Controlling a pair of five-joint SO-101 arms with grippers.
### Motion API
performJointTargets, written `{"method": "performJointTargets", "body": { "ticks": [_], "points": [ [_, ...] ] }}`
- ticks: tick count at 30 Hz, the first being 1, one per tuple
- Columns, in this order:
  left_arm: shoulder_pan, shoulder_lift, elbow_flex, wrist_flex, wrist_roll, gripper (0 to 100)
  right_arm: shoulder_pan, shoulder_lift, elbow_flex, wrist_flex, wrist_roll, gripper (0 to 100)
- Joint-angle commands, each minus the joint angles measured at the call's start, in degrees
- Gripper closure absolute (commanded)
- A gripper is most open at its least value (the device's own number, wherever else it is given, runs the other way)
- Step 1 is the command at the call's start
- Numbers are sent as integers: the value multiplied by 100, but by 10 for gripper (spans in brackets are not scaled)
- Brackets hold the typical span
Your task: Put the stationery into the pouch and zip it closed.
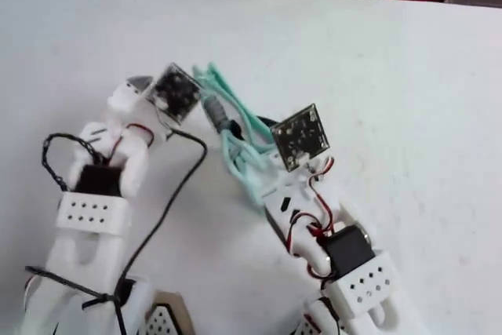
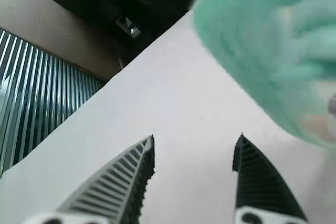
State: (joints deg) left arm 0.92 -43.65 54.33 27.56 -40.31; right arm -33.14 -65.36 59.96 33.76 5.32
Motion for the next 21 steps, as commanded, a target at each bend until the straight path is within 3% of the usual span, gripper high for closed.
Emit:
{"method": "performJointTargets", "body": {
  "ticks": [1, 4, 8, 11, 15, 21],
  "points": [
    [338, 4, 70, -387, -141, 735, -145, 4, -193, 268, 325, 980],
    [602, 4, 53, -563, -18, 736, -127, 4, -369, 505, 396, 980],
    [752, -189, 79, -809, 659, 736, 110, 4, -668, 892, 396, 980],
    [1042, -602, 229, -536, 835, 736, 259, 4, -774, 1191, 484, 971],
    [1824, -1560, 765, -237, 862, 736, 295, 4, -782, 1613, 1029, 854],
    [2615, -3046, 1152, 598, 870, 736, 611, 4, -1081, 1921, 1055, 875]
  ]
}}
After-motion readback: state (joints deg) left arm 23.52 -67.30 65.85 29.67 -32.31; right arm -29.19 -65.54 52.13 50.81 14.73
